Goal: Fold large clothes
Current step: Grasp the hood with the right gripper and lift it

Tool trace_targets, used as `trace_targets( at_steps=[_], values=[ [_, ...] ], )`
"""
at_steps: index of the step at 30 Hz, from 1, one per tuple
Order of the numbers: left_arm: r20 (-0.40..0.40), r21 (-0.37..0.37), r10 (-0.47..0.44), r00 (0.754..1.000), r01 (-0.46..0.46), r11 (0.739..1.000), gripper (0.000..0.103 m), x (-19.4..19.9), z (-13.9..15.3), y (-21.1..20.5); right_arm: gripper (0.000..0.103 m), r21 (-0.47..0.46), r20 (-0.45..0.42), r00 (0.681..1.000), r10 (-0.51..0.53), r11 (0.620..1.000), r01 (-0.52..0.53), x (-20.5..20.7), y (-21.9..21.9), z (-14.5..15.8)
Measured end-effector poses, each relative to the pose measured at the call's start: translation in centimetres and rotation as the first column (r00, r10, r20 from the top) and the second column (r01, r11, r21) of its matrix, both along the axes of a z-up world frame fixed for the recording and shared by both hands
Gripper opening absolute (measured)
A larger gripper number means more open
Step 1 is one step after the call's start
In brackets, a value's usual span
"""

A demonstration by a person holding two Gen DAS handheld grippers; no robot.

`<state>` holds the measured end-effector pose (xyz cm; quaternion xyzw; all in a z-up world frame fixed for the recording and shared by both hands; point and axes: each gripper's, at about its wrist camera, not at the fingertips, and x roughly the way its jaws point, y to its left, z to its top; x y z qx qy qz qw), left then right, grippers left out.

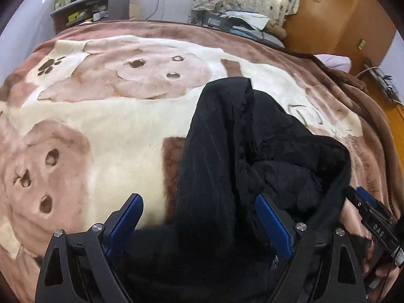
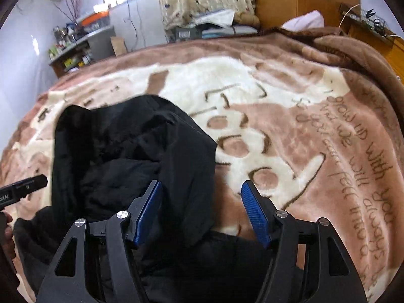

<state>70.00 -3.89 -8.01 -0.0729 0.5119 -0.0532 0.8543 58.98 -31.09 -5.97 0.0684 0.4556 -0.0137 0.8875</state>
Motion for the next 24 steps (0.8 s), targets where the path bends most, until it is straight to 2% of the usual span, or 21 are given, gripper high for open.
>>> trace_targets(
  at_steps=[2, 4, 5, 7, 8, 9, 10, 12, 15, 19, 24],
  values=[
    [-0.005, 0.001, 0.024, 1.0, -0.024, 1.0, 0.089, 0.7, -0.7, -0.1, 0.065, 0.018, 0.006, 1.0, -0.028, 0.999, 0.027, 0.6, -0.5, -0.4],
    [0.01, 0.005, 0.047, 0.999, -0.047, 0.999, 0.083, 1.3, -1.1, -0.2, 0.065, 0.039, 0.009, 1.0, -0.029, 0.999, 0.028, 1.2, -0.7, -0.7],
    [0.014, 0.02, 0.067, 0.998, -0.068, 0.997, 0.072, 1.5, -1.3, -0.2, 0.065, 0.042, -0.002, 0.999, -0.033, 0.999, 0.033, 1.6, -0.8, -0.9],
    [0.012, 0.038, 0.06, 0.998, -0.06, 0.997, 0.042, 2.1, -1.5, -0.6, 0.061, 0.09, -0.018, 0.999, -0.044, 0.995, 0.045, 2.2, -1.0, -1.2],
    [0.009, 0.052, 0.051, 0.999, -0.051, 0.997, 0.016, 2.2, -1.6, -0.8, 0.044, 0.115, -0.016, 0.999, -0.048, 0.992, 0.05, 2.3, -1.0, -1.1],
    [0.001, 0.062, 0.038, 0.999, -0.038, 0.997, 0.009, 2.3, -1.7, -1.2, 0.023, 0.144, -0.006, 0.999, -0.052, 0.988, 0.052, 2.1, -1.1, -1.0],
    [0.006, 0.068, 0.041, 0.999, -0.041, 0.997, 0.007, 2.1, -1.7, -1.3, 0.017, 0.171, -0.001, 0.998, -0.055, 0.984, 0.054, 1.9, -1.0, -1.0],
    [0.027, 0.054, 0.035, 0.999, -0.036, 0.998, 0.001, 1.7, -1.3, -1.5, 0.007, 0.136, 0.012, 0.999, -0.036, 0.99, 0.034, 1.6, -0.3, -0.7],
    [0.076, 0.031, 0.026, 0.997, -0.028, 0.999, 0.0, 0.3, 0.0, -1.4, 0.005, 0.052, 0.075, 0.997, 0.017, 0.998, -0.02, 0.4, 1.1, 0.1],
    [0.103, -0.031, 0.035, 0.994, -0.032, 0.999, 0.0, -1.8, 1.7, -0.3, 0.005, 0.056, 0.139, 0.99, 0.035, 0.997, -0.043, -2.0, 1.2, 1.6],
    [0.161, -0.008, 0.015, 0.987, -0.014, 1.0, 0.0, -5.2, 3.8, 0.3, 0.005, 0.017, 0.213, 0.975, 0.071, 0.997, -0.077, -5.5, 1.9, 3.7]
  ],
)
